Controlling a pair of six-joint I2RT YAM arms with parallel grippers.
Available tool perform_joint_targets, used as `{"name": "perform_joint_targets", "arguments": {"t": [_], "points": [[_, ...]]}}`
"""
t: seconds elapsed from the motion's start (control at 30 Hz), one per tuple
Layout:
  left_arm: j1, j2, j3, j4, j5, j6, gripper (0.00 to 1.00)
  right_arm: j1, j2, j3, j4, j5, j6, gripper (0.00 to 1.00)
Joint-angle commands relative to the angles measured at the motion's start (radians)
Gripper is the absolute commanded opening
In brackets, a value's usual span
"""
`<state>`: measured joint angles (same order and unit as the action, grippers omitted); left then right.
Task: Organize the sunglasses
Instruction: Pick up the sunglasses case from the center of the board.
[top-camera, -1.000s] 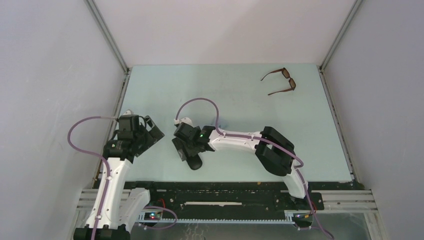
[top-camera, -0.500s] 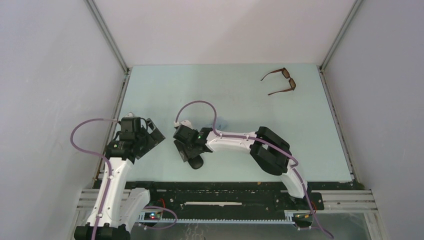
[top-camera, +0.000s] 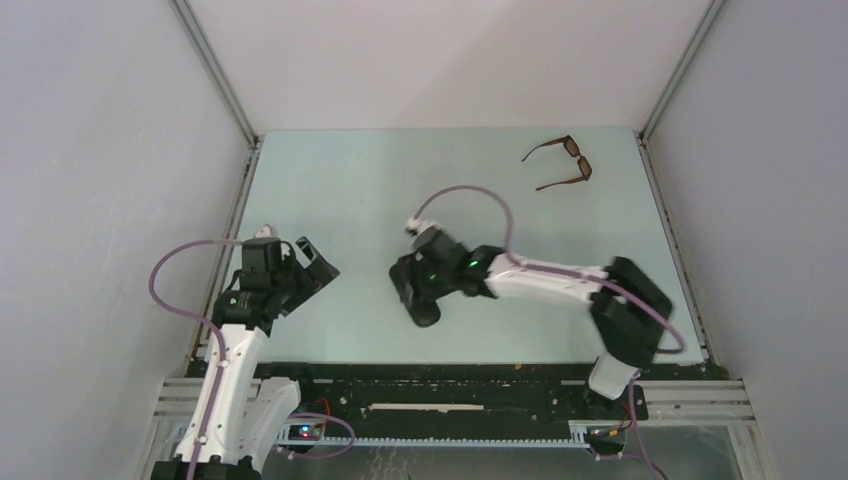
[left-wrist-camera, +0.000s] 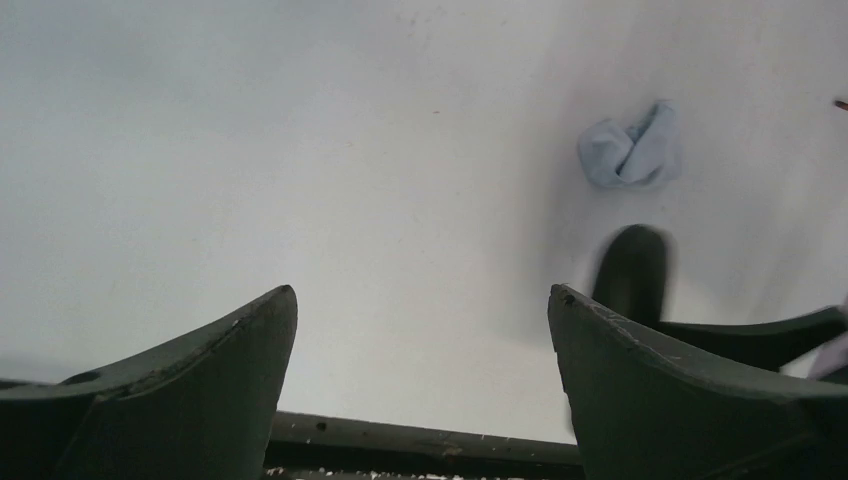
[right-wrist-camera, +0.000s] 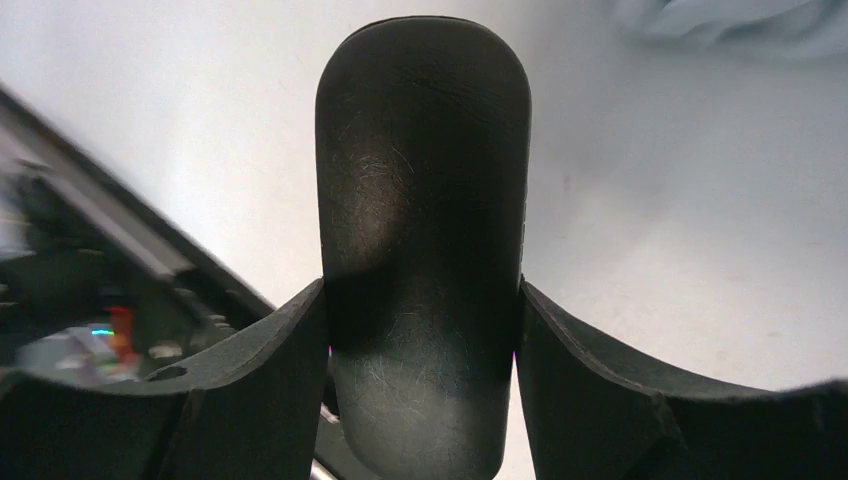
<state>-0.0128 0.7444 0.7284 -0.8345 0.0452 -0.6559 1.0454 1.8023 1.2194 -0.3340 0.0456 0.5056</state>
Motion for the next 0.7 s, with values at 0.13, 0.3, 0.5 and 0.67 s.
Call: {"name": "perform_joint_targets", "arguments": {"t": [0.13, 0.3, 0.5, 0.67], "points": [[-0.124, -0.054, -0.124, 0.384, 0.119, -0.111, 1.0, -0.363, -0.371, -0.273, 0.314, -0.49, 0.203, 0.48], [-0.203, 0.057, -0.132, 0.611, 0.216, -0.127, 1.0, -0.547, -0.392, -0.392, 0.515, -0.687, 0.371, 0.48], [-0.247, 0.229, -0.155, 0.961, 0.408, -0.252, 1.0, -0.594, -0.382, -0.451, 0.679, -0.79, 0.504, 0.49], [-0.298, 0.373, -0.086, 1.097, 0.511, -0.306, 1.0, -0.597, -0.365, -0.481, 0.783, -0.834, 0.563, 0.5]]}}
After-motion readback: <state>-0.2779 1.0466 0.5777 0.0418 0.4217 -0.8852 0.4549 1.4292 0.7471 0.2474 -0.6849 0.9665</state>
